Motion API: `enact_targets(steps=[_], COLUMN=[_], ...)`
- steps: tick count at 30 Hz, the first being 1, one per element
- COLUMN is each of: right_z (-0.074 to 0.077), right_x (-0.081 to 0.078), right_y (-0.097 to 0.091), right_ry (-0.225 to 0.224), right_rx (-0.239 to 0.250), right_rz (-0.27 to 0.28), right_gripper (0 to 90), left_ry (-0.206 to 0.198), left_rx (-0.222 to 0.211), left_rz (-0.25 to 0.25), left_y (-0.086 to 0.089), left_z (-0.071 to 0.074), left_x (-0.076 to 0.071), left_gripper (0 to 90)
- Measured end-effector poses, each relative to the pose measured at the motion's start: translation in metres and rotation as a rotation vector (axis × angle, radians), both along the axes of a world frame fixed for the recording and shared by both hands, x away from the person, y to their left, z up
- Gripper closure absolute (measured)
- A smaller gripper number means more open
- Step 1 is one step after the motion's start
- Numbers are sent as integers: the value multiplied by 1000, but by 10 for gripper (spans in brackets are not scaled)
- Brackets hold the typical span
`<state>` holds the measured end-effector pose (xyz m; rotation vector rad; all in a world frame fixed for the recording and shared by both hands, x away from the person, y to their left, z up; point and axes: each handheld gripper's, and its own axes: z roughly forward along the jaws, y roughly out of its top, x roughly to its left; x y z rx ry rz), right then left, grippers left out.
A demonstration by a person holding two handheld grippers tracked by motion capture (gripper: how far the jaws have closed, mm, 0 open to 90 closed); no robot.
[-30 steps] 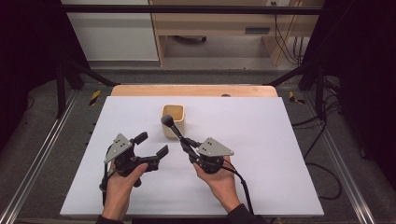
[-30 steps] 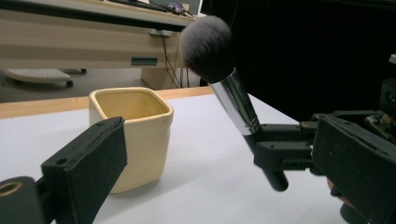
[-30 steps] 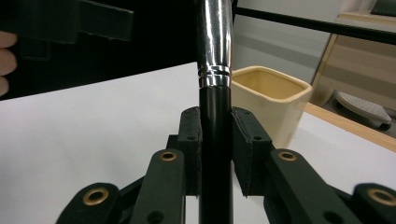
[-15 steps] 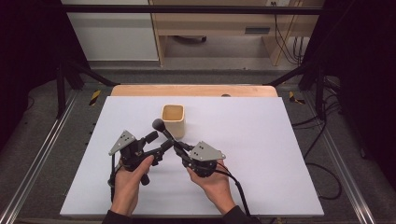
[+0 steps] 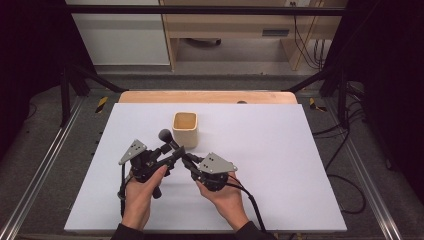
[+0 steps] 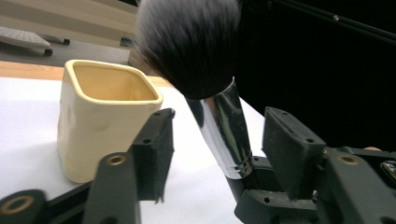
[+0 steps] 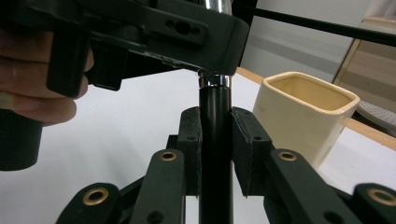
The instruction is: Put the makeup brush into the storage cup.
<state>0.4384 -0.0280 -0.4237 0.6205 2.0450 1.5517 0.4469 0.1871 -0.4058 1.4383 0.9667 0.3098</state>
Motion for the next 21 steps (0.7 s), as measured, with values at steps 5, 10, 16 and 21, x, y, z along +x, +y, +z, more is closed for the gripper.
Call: enact_targets(steps=[5, 10, 16, 21], right_z=[0, -1, -2, -4], right_x=[0, 0, 0, 0], right_y=[2, 4, 6, 8], right_ry=[4, 13, 24, 31], right_rx=[-2, -10, -14, -20], right_rz=[5, 8, 6, 4], right_gripper=[745, 745, 745, 745], left_ry=[14, 12, 17, 12], left_rx=[-8, -19, -25, -24], left_rz=[1, -7, -13, -26], left_y=[1, 2, 2, 2], left_z=[-3, -5, -6, -6], left_x=[2, 2, 2, 0], left_gripper=[502, 603, 645, 690])
